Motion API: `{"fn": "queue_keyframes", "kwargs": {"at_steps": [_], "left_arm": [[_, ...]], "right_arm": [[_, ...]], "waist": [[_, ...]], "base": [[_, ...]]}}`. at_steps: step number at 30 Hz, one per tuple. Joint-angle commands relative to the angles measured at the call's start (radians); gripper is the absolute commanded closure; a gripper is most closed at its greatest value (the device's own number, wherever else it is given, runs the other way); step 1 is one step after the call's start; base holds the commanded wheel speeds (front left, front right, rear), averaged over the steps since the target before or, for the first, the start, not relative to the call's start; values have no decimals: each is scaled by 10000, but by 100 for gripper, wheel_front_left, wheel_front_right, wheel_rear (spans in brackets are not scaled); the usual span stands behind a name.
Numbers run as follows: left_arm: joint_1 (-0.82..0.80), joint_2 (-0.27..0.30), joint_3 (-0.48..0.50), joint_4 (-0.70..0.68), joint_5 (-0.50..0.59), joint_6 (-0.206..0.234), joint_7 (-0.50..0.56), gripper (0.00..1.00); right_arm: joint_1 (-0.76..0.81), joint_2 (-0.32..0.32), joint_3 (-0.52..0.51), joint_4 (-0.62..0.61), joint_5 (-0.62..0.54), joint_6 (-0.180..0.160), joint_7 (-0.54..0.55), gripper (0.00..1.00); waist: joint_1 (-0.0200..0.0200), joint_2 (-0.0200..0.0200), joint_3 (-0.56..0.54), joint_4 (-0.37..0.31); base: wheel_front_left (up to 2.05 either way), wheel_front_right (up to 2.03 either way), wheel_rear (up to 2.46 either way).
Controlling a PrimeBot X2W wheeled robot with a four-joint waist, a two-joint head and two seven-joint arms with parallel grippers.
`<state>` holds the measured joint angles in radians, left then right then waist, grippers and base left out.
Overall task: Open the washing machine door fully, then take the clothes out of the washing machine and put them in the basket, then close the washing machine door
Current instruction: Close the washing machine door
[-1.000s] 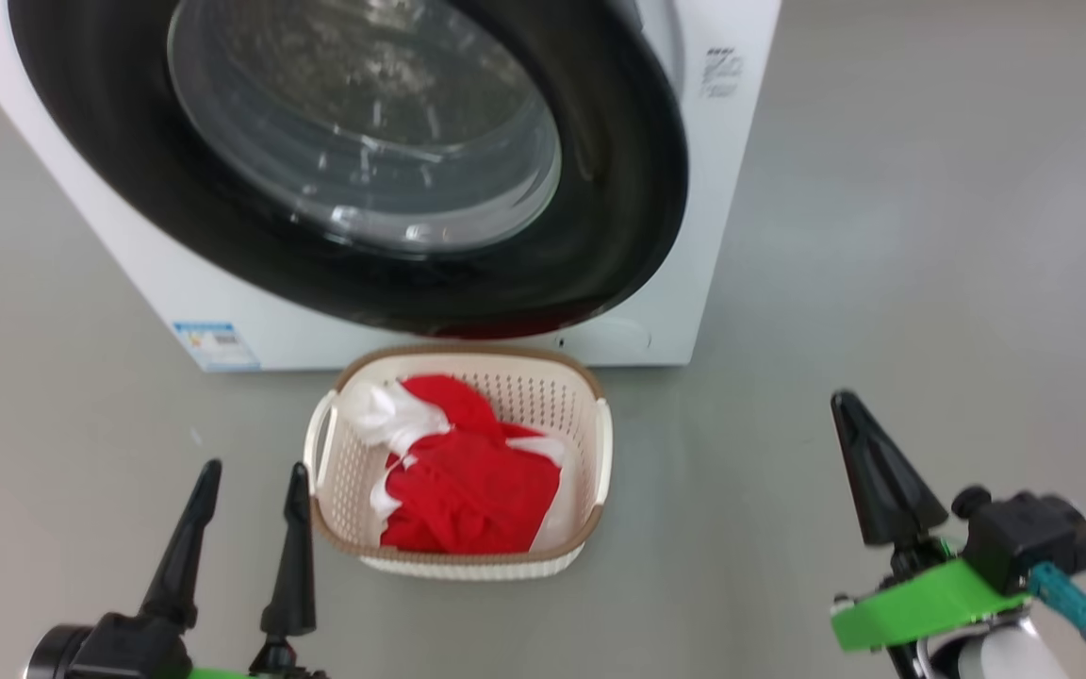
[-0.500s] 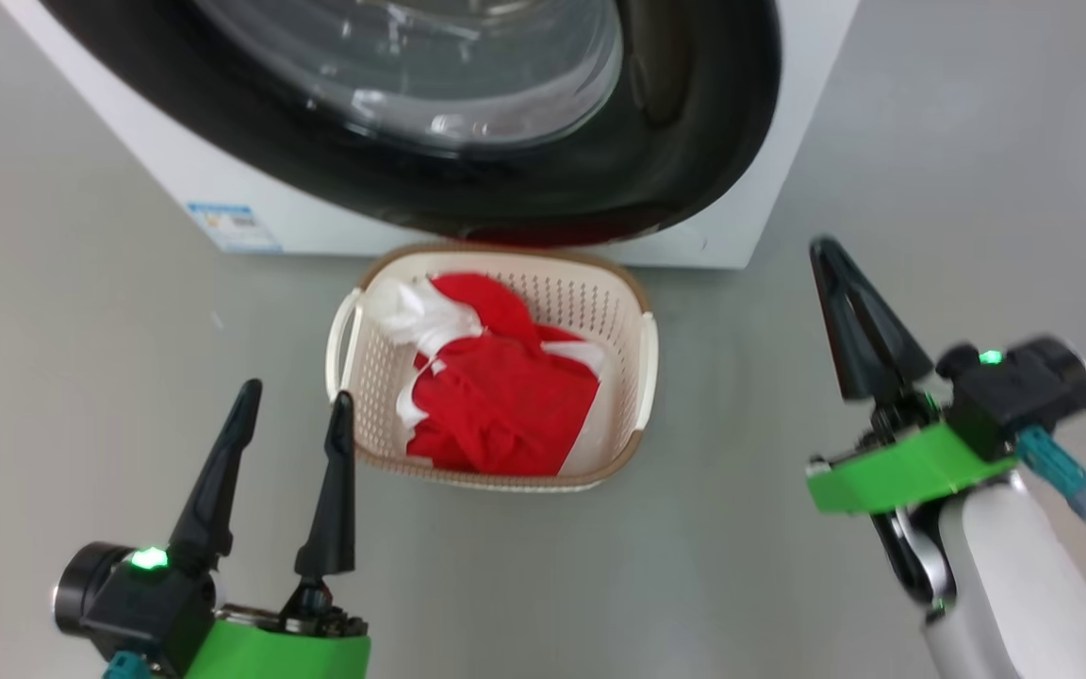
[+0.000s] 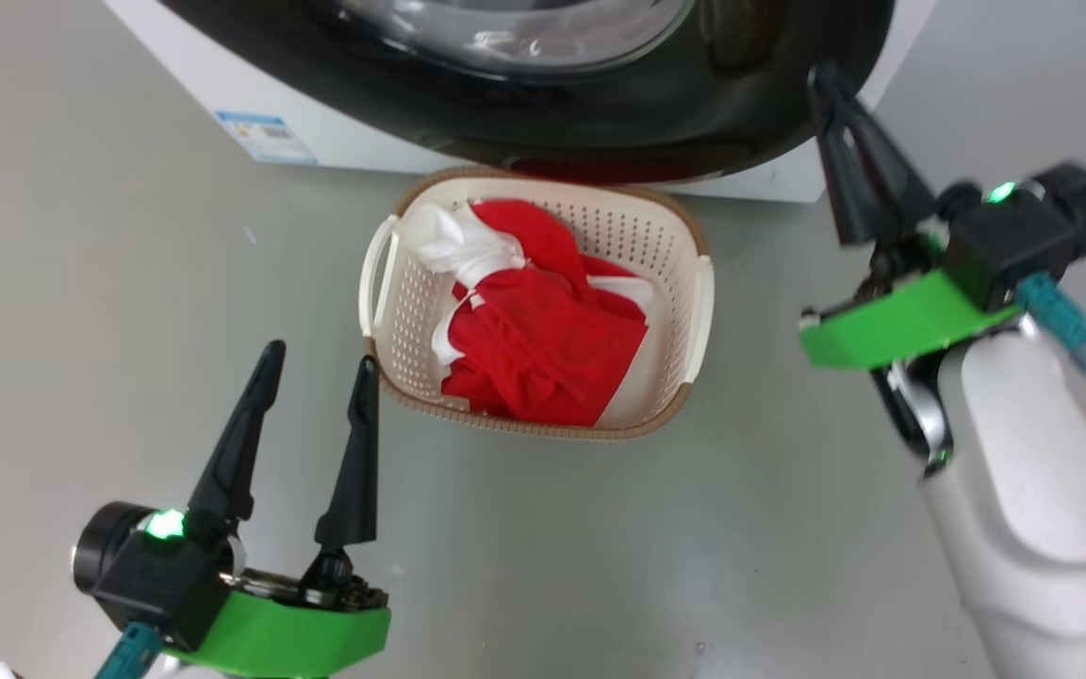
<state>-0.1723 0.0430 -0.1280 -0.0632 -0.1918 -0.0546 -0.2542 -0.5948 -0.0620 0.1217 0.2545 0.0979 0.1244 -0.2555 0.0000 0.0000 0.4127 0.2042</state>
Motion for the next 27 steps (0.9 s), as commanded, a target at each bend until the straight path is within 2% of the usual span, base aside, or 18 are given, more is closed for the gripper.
{"fn": "queue_keyframes", "kwargs": {"at_steps": [1,15,27], "left_arm": [[-185,73,234,-273,-69,-34,-76,0],[-513,73,-20,-152,-163,-2,-76,0],[-807,72,-195,58,-455,19,-76,0]], "right_arm": [[-435,82,205,-131,-87,63,-63,100],[-2095,-116,-410,509,-134,63,-63,100],[-3506,-431,-978,1590,-324,63,-63,100]], "waist": [[0,0,290,203],[0,0,945,399],[0,0,1213,516]], "base": [[0,0,0],[0,0,0],[0,0,0]]}}
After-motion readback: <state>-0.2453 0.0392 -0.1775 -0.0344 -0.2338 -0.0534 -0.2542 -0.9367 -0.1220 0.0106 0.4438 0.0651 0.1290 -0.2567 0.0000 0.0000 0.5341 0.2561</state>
